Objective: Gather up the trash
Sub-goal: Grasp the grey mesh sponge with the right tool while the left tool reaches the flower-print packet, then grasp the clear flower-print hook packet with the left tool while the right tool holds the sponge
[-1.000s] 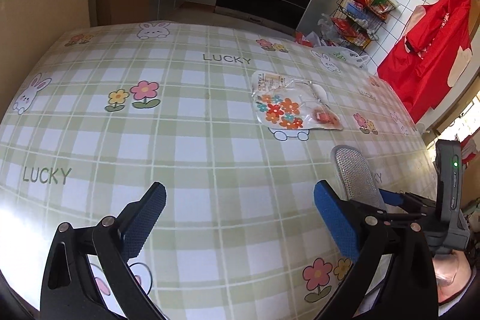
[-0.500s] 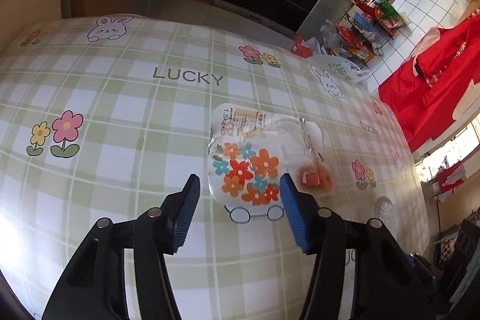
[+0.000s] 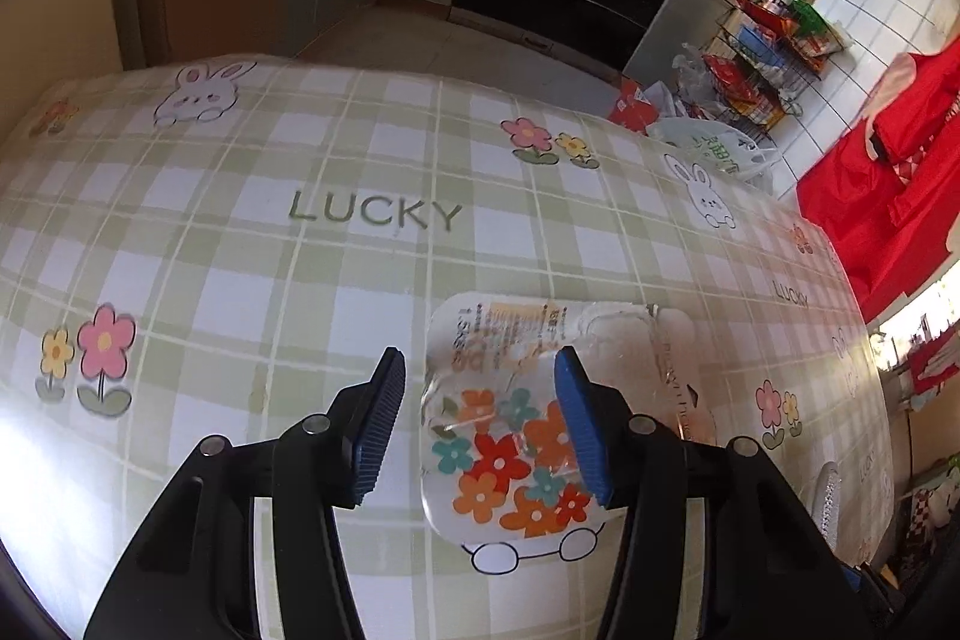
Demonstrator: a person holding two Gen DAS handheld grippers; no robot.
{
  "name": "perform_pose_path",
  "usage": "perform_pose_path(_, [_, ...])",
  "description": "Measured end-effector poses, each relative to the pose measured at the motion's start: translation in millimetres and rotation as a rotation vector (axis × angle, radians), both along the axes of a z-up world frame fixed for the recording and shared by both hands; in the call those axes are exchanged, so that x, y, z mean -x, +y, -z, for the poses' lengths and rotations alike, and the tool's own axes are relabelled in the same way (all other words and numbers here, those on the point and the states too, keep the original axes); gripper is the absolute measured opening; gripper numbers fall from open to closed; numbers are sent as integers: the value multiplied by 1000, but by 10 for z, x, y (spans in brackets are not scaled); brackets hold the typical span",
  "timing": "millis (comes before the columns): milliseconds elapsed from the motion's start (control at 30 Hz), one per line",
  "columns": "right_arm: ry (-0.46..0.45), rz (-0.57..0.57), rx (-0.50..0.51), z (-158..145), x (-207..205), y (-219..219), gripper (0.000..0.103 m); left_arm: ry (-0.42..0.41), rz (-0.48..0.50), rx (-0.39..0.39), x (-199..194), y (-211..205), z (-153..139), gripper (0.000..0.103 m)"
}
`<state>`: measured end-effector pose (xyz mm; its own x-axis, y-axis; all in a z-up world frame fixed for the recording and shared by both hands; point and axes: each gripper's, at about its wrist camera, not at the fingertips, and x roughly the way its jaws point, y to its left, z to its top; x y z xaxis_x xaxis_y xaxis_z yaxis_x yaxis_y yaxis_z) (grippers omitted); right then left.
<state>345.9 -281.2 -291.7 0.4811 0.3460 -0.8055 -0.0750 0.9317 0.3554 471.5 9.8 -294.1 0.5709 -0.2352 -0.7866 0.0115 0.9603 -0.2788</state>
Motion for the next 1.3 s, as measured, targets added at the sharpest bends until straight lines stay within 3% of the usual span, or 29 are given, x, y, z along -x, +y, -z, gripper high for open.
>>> perform_pose_path(133, [5, 7, 1, 11, 6, -27, 86, -55, 176, -53, -231, -168, -140, 58])
perform_pose_path(200, [7, 13, 6, 16, 9, -47, 86, -91, 256, -86, -324, -229, -178, 70])
perform_pose_path(233, [9, 15, 7, 20, 6, -58, 86, -77, 322, -90, -389, -276, -166, 75])
perform_pose_path(333, [13, 25, 11, 27, 1, -89, 86, -40, 434, -147, -505, -375, -80, 75])
perform_pose_path(567, [16, 24, 27, 27, -30, -107, 86, 64, 443, 9, -716, -219, 164, 75])
perform_pose_path(667, [19, 24, 27, 42, -59, -109, 86, 79, 516, 42, -652, -204, 181, 75])
perform_pose_path(767, [21, 20, 22, 59, -90, -75, 86, 88, 609, 11, -529, -262, 185, 75])
perform_pose_path(967, [23, 5, 21, 64, -109, -21, 86, 87, 719, -153, -325, -450, 277, 73])
perform_pose_path(1300, [34, 6, 28, 79, -99, -15, 86, 51, 713, -207, -328, -571, 319, 73])
